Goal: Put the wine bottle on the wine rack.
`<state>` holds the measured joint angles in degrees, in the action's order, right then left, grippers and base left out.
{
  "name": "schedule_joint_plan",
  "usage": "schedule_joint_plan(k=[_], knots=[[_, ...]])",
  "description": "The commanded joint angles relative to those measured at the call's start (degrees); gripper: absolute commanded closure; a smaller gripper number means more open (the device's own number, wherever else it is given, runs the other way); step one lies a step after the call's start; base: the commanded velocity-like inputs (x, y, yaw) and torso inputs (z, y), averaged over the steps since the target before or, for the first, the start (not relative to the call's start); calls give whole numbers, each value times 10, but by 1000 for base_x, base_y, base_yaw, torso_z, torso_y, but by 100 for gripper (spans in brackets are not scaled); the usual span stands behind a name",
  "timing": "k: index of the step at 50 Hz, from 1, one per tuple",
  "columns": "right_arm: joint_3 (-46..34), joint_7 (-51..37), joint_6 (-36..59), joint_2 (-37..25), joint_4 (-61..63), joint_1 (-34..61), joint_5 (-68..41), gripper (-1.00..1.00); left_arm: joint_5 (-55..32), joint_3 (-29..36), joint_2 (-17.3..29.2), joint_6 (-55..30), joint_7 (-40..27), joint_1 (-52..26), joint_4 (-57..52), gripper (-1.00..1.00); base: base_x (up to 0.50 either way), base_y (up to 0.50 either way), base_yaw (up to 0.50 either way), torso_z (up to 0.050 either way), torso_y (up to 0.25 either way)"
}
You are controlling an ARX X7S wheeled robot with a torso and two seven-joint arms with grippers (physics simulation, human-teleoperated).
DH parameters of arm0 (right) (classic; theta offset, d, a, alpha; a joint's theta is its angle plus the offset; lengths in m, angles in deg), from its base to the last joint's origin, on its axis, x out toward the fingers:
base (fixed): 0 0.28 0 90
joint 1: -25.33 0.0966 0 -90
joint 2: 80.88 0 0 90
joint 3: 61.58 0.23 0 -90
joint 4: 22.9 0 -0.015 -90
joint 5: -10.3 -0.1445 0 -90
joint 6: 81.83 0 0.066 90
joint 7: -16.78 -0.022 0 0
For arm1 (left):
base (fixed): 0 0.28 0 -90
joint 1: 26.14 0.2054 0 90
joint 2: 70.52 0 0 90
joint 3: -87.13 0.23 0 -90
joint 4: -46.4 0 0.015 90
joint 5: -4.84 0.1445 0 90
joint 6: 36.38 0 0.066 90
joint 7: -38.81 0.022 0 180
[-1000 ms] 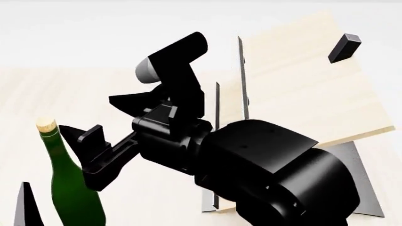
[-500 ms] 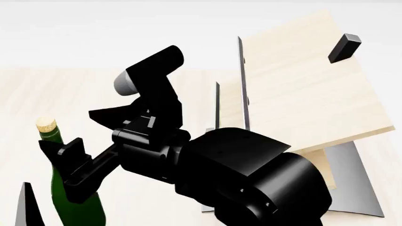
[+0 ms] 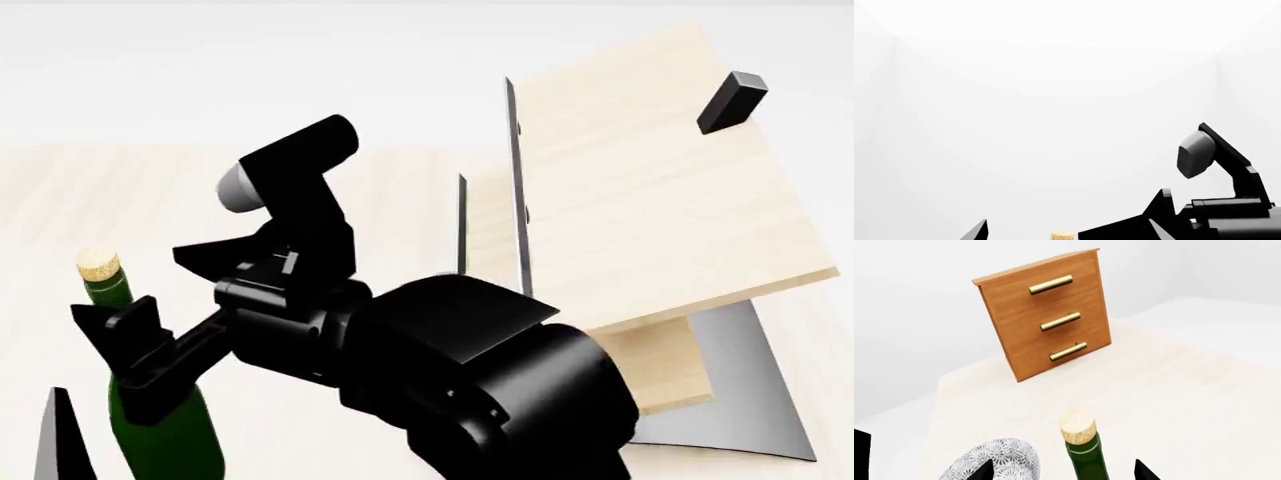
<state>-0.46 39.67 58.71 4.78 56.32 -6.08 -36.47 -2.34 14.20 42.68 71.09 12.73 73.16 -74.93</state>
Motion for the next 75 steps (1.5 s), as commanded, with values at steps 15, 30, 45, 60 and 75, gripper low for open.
schedule_joint_plan(k=[15,30,45,60,75], knots=[[-46,0,-102,38,-125,28,7,-100,-3,3,3,1,-2,-2,4,-100,0,0,0,0,0],[-112,-12,-176,40,-174,41,-43,-100,-5,3,5,2,-4,-3,6,-100,0,0,0,0,0],[-207,-24,-243,40,-248,82,-131,-100,-8,1,7,3,-7,-4,8,-100,0,0,0,0,0],[-279,-41,-295,38,-265,93,-171,-100,-7,2,9,3,-10,-4,6,-100,0,0,0,0,0],[-298,-53,-312,33,-257,88,-184,100,-7,5,10,5,-11,-5,8,-100,0,0,0,0,0]])
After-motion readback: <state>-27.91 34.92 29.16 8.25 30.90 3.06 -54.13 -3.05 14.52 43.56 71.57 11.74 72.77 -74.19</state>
